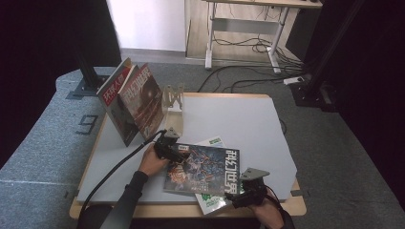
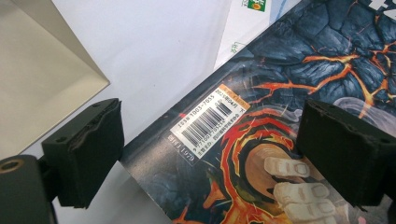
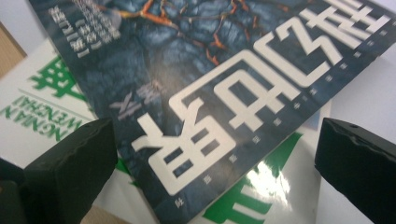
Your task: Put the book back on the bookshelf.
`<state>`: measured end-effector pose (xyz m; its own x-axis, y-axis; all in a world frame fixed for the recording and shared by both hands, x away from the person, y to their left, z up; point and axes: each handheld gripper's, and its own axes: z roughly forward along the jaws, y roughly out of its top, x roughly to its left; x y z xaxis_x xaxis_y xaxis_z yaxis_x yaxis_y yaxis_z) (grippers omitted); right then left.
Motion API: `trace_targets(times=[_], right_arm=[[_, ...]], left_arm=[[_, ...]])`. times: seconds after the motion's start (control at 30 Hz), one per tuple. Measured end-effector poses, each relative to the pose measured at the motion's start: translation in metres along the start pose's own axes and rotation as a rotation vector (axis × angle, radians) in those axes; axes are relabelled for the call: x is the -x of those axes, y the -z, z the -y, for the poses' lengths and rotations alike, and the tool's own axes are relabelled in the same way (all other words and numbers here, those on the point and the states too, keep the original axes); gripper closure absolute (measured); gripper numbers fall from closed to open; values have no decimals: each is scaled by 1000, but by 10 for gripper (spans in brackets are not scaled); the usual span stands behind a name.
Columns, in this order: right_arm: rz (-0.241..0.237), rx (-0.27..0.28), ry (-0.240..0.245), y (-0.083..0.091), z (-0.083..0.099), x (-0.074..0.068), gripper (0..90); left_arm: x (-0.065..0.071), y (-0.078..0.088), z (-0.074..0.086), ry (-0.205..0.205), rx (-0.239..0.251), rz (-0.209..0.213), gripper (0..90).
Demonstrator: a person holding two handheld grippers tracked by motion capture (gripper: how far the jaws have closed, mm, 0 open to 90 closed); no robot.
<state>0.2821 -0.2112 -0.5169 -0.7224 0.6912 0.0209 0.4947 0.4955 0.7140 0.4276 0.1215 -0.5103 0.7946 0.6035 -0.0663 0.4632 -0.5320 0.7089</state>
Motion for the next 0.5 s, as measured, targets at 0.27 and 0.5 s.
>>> trace_targets(times=[0.27, 0.5], right_arm=[[10, 7, -14, 1, 2, 7, 0], [53, 6, -49, 1, 2, 22, 0]], left_arm=[[2, 6, 3, 4, -32, -1, 76], [8, 14, 10, 16, -41, 0, 78]])
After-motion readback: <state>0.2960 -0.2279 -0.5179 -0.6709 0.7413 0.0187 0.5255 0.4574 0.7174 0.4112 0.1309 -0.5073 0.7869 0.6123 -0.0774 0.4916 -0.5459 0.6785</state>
